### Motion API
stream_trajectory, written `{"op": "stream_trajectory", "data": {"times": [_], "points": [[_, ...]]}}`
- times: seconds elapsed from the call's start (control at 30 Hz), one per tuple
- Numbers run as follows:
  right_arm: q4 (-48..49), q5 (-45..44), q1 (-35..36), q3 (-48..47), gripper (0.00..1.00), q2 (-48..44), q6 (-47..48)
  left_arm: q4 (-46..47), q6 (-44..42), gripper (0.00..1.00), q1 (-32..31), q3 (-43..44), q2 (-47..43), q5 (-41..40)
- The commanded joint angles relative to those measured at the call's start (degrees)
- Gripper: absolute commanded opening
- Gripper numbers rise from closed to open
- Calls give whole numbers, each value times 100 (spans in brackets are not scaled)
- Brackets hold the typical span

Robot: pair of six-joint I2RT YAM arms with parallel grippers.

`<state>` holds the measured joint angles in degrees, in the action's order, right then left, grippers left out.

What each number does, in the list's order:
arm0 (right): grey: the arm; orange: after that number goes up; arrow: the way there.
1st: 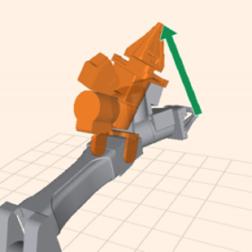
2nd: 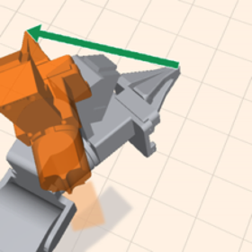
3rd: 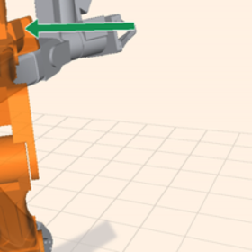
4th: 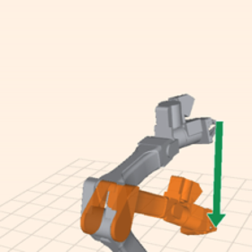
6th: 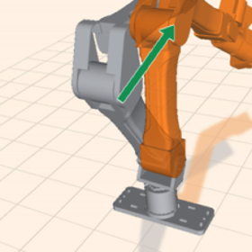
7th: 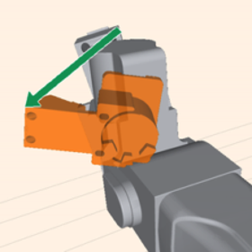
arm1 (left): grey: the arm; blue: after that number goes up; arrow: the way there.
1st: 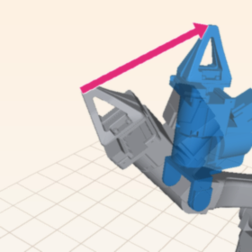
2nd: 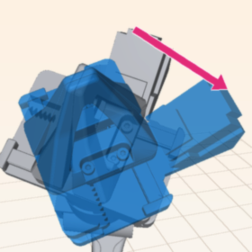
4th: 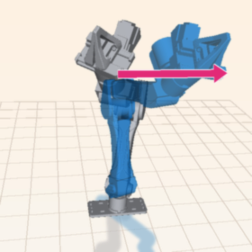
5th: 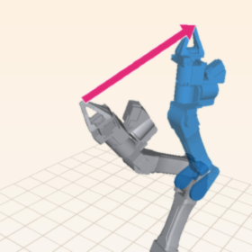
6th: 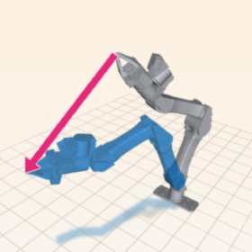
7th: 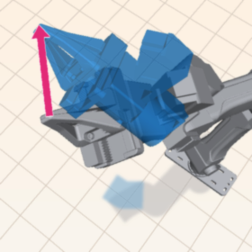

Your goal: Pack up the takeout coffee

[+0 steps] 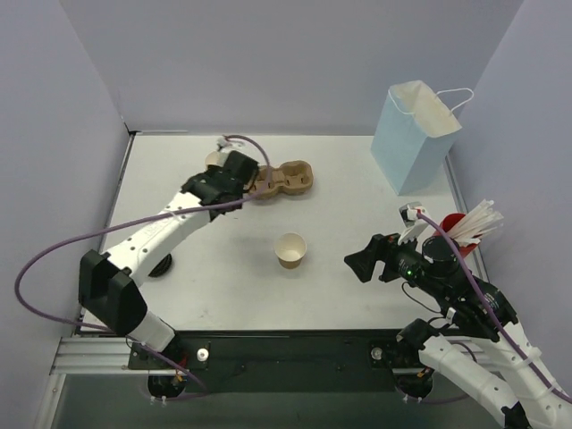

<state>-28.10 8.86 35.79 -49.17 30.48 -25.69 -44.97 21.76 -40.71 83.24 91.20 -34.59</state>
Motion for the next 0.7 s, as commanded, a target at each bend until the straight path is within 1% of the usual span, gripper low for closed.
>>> {"op": "stream_trajectory", "data": {"times": [0.0,0.03,0.07,0.13,0.17,0.23,0.27,0.3,0.37,0.4,0.47,0.5,0.6,0.67], "points": [[120,-7,7,-32,81,-209,-59,-486,660,51,1037,-580,-795,-803],[146,-7,7,-14,81,-209,-41,-478,837,51,1508,-694,-1049,-873],[155,-16,7,12,81,-218,-32,-486,1230,51,1722,-948,-1165,-926],[234,-16,7,65,81,-218,-24,-547,1567,51,2188,-1178,-1463,-840],[261,-7,7,100,81,-200,-23,-574,1725,51,2642,-1327,-1543,-708],[287,19,7,127,81,-157,-6,-661,2051,51,3058,-1486,-1762,-602],[287,28,7,118,81,-122,29,-706,2304,51,3504,-1556,-1833,-532],[305,36,7,118,81,-95,38,-741,2454,51,3717,-1731,-1912,-488],[322,63,16,109,81,-34,38,-820,2692,50,4322,-1864,-2106,-147],[331,89,7,127,81,-7,47,-838,2745,50,4856,-1934,-2150,-32],[366,115,7,135,81,54,29,-934,2816,50,5290,-1970,-2238,232],[375,124,16,153,81,72,29,-943,2799,50,5667,-1926,-2238,303],[393,177,7,127,81,177,82,-996,2693,50,5925,-1777,-2194,444],[375,186,15,48,81,300,99,-1206,2929,51,5925,-1645,-2150,383]]}}
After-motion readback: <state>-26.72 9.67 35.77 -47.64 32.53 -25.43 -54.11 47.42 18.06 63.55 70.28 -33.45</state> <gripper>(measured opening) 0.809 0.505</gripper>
